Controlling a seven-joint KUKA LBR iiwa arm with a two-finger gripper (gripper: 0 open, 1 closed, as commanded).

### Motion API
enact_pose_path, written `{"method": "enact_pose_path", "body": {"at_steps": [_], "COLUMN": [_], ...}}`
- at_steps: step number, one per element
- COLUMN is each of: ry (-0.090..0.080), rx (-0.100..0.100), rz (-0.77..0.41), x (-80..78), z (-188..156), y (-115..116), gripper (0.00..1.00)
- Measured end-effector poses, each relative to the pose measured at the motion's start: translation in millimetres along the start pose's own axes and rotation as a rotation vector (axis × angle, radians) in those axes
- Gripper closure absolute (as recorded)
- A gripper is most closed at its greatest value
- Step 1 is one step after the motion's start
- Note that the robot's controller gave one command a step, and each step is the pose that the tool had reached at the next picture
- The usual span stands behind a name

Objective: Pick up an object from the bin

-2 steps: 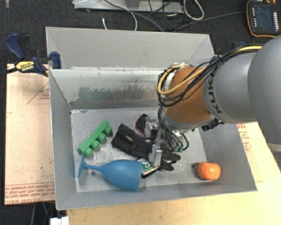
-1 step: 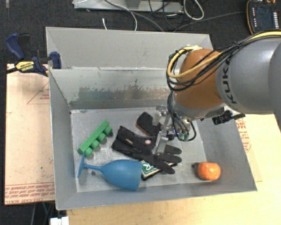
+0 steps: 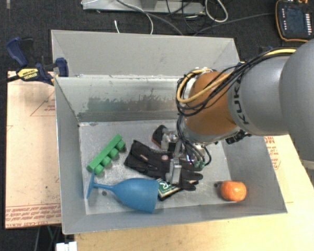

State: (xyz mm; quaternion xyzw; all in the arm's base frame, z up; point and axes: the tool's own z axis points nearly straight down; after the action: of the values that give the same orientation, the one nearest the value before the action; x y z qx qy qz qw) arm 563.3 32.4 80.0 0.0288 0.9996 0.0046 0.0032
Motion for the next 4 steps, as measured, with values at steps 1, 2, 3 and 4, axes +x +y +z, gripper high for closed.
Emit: {"method": "enact_pose_path", "body": {"at_steps": [1, 2, 3, 4], "ry": [-0.018, -0.006, -0.006, -0.005], "rx": [0.001, -0.001, -0.001, -0.002], "rz": [0.309, 0.018, 0.018, 0.019], "x": [22.2, -1.0, -1.0, -0.5], "z": [8, -1, -1, -10], "y": [44, 1, 2, 2], "gripper": [0.0, 1.0, 1.0, 1.0]}}
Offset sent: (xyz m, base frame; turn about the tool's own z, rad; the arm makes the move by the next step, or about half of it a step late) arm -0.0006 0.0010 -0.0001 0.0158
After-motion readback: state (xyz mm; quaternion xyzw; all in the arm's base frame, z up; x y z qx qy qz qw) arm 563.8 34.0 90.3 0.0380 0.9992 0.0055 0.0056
